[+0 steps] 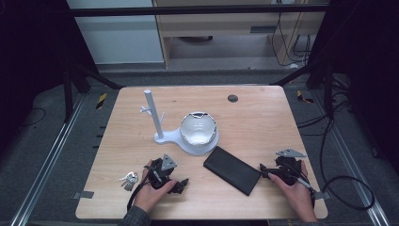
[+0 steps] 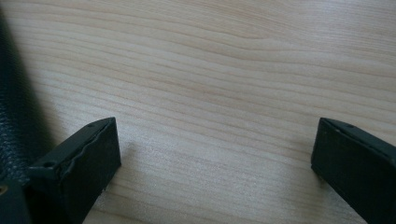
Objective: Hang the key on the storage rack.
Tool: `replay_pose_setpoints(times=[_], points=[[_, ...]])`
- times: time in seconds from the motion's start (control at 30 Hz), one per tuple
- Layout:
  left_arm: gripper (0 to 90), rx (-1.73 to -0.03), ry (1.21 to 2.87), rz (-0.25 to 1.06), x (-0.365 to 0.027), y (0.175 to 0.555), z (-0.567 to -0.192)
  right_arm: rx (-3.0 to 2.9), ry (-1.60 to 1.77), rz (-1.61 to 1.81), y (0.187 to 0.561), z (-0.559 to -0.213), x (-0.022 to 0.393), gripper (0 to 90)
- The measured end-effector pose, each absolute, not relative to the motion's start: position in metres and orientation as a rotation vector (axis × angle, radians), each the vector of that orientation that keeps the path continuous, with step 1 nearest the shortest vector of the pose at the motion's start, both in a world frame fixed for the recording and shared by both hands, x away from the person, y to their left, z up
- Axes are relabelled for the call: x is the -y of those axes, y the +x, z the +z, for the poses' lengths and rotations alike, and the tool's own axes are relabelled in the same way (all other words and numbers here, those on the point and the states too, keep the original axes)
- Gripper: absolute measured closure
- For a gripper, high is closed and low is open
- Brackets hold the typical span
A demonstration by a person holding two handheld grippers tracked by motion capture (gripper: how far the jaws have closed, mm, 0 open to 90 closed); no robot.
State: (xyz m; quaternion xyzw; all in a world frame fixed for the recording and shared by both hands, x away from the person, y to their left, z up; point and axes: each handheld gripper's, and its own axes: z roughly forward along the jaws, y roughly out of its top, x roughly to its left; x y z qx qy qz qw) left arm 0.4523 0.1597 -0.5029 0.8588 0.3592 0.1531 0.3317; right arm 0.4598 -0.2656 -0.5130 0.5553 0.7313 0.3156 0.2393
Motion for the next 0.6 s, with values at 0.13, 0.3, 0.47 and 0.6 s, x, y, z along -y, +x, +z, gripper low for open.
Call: replay_pose_setpoints(times=[0.13,0.3,0.47,0.6], points=[[7.1,-0.938,2.266,0.424,-0.162,0.453,-0.488,-2.004,1.520,0.864,0.459,-0.513,0.266,1.7],[8.0,-1.010,2.342,0.444,-0.169,0.456,-0.453,-2.010,1.517,0.867,0.459,-0.513,0.266,1.7],[8.9,-1.112,2.372,0.467,-0.195,0.461,-0.431,-2.013,1.516,0.871,0.458,-0.513,0.266,1.7],[12.3,-1.156,2.359,0.503,-0.217,0.455,-0.425,-2.014,1.514,0.869,0.459,-0.513,0.266,1.4]])
